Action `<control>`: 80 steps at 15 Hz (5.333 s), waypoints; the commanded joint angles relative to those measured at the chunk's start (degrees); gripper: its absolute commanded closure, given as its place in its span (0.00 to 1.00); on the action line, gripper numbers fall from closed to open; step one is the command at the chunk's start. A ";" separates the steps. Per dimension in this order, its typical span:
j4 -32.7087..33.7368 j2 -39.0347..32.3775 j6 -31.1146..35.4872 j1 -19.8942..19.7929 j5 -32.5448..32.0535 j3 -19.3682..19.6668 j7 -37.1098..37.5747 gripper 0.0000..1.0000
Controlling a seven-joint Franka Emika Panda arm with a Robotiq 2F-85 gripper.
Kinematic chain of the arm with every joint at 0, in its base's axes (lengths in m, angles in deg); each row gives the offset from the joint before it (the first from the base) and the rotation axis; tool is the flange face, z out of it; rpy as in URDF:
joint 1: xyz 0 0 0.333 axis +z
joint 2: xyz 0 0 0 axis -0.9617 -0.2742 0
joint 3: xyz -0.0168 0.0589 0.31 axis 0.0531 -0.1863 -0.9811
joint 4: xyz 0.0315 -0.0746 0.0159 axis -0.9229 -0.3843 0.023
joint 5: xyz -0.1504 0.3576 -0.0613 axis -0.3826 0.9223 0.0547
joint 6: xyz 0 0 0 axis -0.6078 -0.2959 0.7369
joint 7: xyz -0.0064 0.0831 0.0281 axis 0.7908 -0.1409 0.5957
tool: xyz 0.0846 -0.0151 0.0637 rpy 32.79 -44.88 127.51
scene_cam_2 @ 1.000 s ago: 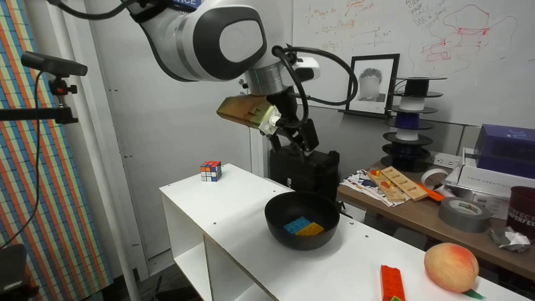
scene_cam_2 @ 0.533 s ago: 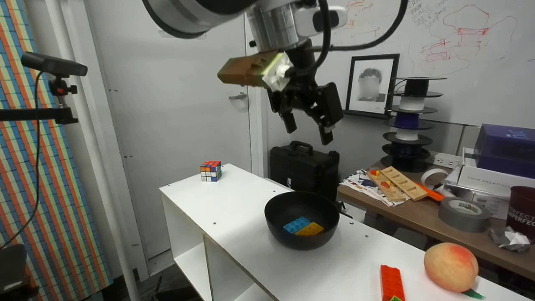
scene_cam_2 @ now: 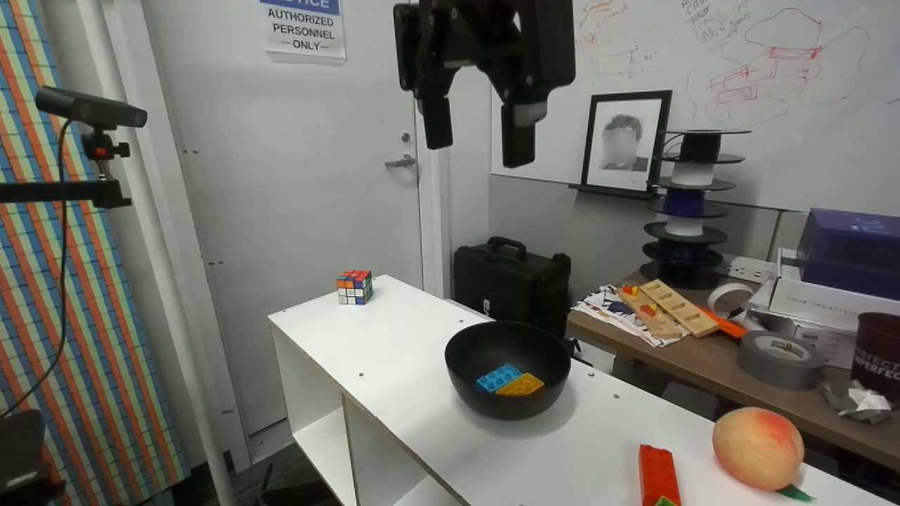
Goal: Pick the blocks on the counter and put them in the bowl
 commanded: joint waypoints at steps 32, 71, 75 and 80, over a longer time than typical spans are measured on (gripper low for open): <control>42.06 -48.24 -3.63 -7.31 -8.35 -1.56 -24.87 0.00; 53.01 -58.15 -2.72 -9.83 -1.75 -9.87 -21.67 0.89; 49.48 -57.55 -3.51 -7.38 -1.62 -11.13 -20.50 0.89; 44.98 -56.64 -2.70 -5.63 -1.51 -12.70 -21.26 0.89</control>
